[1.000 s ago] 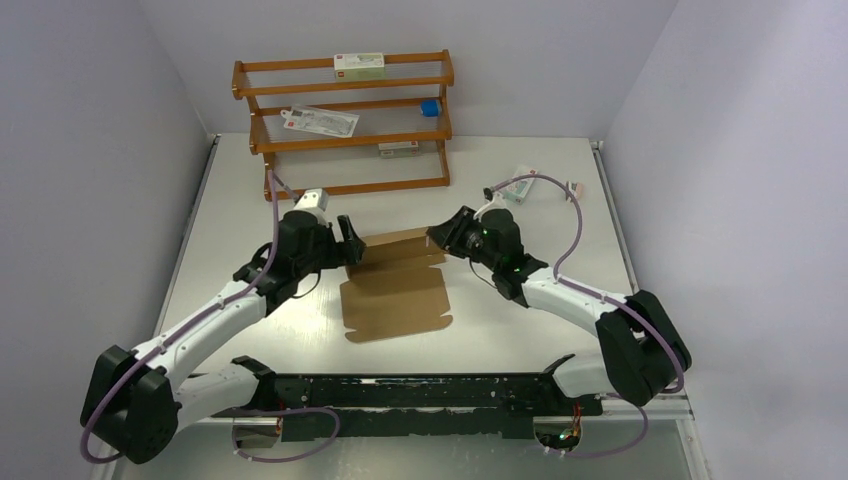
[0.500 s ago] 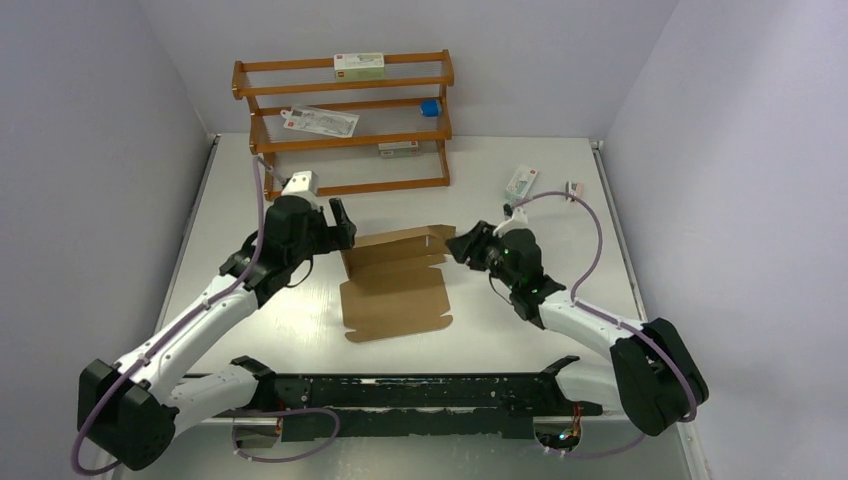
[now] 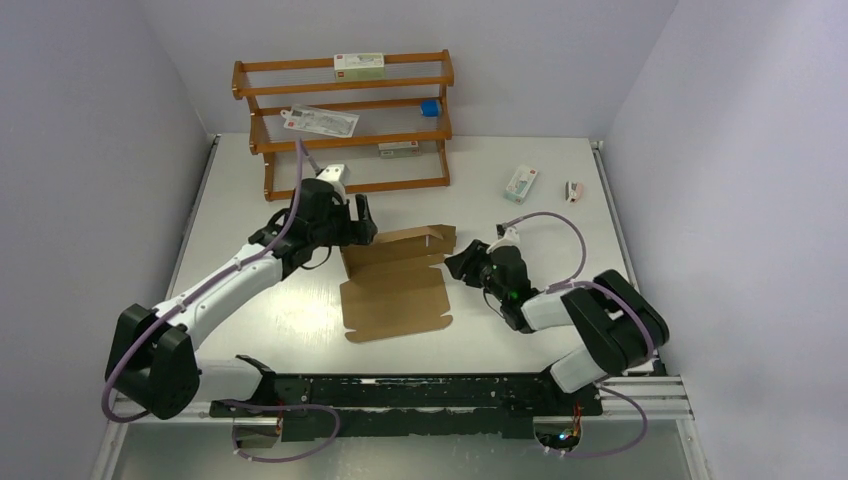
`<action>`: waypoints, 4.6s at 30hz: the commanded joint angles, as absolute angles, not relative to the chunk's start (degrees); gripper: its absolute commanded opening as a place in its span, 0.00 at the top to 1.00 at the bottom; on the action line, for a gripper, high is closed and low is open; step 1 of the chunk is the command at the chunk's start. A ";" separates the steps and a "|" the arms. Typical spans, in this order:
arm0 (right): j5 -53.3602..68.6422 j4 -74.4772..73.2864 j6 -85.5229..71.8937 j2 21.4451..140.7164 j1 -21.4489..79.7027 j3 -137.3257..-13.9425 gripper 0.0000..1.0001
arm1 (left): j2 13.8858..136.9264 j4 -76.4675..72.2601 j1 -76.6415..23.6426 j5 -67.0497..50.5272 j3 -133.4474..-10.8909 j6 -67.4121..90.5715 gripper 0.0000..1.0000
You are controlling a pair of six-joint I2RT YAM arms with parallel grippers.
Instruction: Fold the paper box
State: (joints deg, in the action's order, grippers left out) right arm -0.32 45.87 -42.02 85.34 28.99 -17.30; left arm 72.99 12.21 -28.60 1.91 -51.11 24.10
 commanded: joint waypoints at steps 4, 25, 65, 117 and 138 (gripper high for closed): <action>-0.26 57.53 -41.65 95.58 30.16 -20.79 0.49 | 75.81 7.70 -28.65 -2.52 -53.80 21.61 0.12; -2.03 67.87 -29.80 102.69 36.09 -21.39 0.80 | 79.62 5.23 -29.99 -4.64 -52.21 22.24 0.16; -18.17 49.14 -3.87 90.46 54.84 -25.65 0.68 | 77.13 5.86 -33.57 3.62 -51.84 22.59 0.18; 34.71 15.02 10.13 86.15 24.42 -47.93 0.38 | 57.35 26.46 -29.44 17.04 -44.47 27.45 0.07; 27.85 12.81 13.05 90.04 31.49 -47.99 0.65 | 61.23 19.89 -29.44 9.88 -43.09 27.99 0.13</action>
